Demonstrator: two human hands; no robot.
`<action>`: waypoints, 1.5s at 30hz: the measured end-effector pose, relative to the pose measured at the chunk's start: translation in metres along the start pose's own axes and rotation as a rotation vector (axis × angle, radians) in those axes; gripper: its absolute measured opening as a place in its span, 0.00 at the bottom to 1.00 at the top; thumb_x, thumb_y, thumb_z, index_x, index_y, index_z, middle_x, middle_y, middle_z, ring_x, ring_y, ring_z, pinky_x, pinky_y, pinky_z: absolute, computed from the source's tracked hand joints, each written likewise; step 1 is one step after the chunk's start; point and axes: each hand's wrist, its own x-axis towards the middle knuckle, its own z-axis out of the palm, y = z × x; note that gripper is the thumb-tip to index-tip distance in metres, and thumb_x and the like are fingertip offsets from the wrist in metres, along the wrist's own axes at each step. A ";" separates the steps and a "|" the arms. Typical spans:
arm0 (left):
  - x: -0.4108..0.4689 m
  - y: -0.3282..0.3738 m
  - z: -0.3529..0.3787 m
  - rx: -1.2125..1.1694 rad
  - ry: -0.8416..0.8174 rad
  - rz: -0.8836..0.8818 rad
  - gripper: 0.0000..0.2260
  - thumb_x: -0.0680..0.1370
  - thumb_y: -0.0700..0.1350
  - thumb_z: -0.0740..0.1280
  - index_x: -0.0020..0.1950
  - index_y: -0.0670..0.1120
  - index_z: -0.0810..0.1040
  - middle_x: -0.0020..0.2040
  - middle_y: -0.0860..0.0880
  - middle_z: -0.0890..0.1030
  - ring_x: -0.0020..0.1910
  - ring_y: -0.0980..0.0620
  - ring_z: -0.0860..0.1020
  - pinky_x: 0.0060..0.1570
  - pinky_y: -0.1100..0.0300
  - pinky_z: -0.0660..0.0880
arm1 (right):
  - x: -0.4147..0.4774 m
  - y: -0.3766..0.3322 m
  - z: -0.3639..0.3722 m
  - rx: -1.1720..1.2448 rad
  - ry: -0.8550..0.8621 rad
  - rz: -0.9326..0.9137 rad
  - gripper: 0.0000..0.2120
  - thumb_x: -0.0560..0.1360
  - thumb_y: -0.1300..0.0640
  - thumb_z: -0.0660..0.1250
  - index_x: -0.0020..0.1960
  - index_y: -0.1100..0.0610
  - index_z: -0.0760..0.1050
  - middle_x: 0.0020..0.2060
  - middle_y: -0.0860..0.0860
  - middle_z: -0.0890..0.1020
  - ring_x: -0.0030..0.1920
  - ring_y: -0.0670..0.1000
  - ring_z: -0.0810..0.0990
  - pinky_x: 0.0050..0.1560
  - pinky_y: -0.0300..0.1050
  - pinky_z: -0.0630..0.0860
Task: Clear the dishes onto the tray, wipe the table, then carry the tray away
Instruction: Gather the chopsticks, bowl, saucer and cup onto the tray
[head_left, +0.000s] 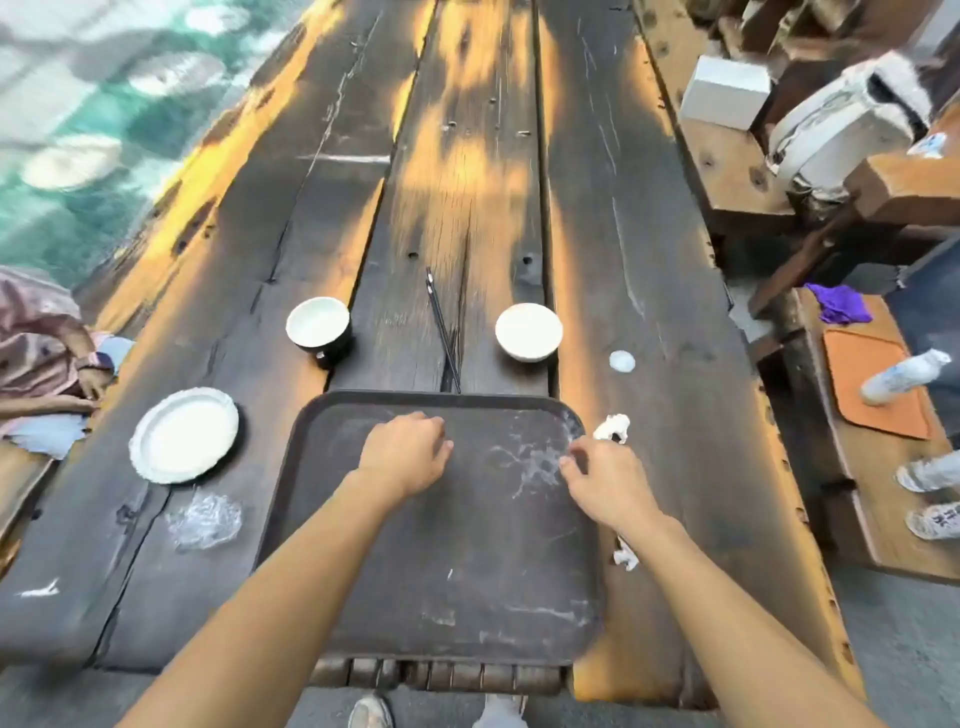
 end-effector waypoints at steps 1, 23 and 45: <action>0.017 0.000 0.001 0.006 -0.004 0.003 0.17 0.84 0.55 0.58 0.64 0.46 0.77 0.62 0.46 0.79 0.62 0.42 0.78 0.57 0.51 0.74 | 0.014 0.000 0.002 0.015 0.011 0.004 0.14 0.79 0.51 0.64 0.61 0.56 0.79 0.53 0.57 0.83 0.57 0.59 0.79 0.51 0.46 0.72; 0.250 -0.039 0.027 -0.730 0.051 -0.546 0.22 0.76 0.57 0.74 0.54 0.37 0.81 0.48 0.40 0.85 0.48 0.42 0.84 0.51 0.51 0.81 | 0.197 -0.018 0.033 0.938 0.035 0.478 0.30 0.80 0.50 0.65 0.78 0.56 0.60 0.60 0.49 0.74 0.50 0.52 0.83 0.48 0.45 0.81; 0.296 -0.035 -0.001 -0.548 -0.040 -0.458 0.19 0.82 0.41 0.63 0.71 0.35 0.68 0.68 0.35 0.76 0.67 0.35 0.75 0.62 0.47 0.72 | 0.217 -0.012 0.041 1.070 0.103 0.472 0.14 0.81 0.61 0.63 0.66 0.60 0.74 0.58 0.53 0.80 0.54 0.54 0.83 0.42 0.42 0.83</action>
